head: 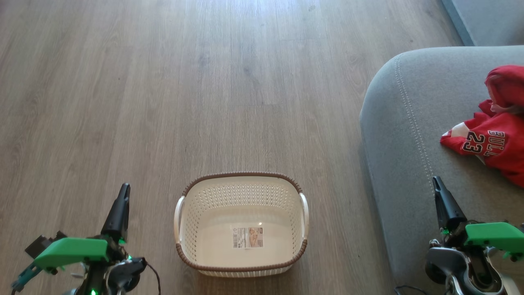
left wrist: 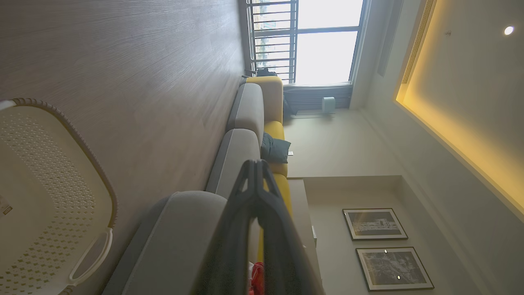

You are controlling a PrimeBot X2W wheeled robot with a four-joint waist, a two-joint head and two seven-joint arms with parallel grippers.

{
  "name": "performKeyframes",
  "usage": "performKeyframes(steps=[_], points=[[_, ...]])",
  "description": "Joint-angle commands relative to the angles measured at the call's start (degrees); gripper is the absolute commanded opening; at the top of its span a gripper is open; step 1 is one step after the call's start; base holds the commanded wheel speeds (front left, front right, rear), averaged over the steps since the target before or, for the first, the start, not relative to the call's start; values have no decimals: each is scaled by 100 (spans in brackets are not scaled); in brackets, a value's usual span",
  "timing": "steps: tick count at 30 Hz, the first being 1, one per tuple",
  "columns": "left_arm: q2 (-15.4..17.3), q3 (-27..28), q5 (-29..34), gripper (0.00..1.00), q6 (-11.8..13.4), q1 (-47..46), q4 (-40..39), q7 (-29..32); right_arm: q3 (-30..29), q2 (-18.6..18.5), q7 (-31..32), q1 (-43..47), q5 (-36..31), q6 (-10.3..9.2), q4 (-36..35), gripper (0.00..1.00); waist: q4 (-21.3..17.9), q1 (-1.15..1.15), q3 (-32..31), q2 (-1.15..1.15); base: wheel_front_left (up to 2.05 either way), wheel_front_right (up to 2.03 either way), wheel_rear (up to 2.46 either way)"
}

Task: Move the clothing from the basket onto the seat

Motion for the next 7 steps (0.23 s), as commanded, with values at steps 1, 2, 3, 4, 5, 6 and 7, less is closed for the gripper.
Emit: performKeyframes(steps=[1,2,3,4,5,6,7], points=[[43,234,-26,0,-53,-267,-167,35,110,6,60,-290,3,0,-220,0,0,0,0,0,0,0,0],[43,234,-26,0,-53,-267,-167,36,109,6,61,-290,2,0,-220,0,0,0,0,0,0,0,0],[43,235,-25,0,-53,-267,-167,36,107,7,62,-290,1,0,-220,0,0,0,0,0,0,0,0],[43,235,-25,0,-53,-267,-167,36,106,8,63,-290,0,0,-220,0,0,0,0,0,0,0,0],[42,236,-25,0,-53,-267,-167,37,105,9,65,-290,-1,0,-220,0,0,0,0,0,0,0,0],[42,236,-24,0,-53,-267,-167,37,103,10,66,-290,-2,0,-220,0,0,0,0,0,0,0,0],[42,236,-24,0,-53,-267,-167,37,102,11,67,-290,-3,0,-220,0,0,0,0,0,0,0,0]])
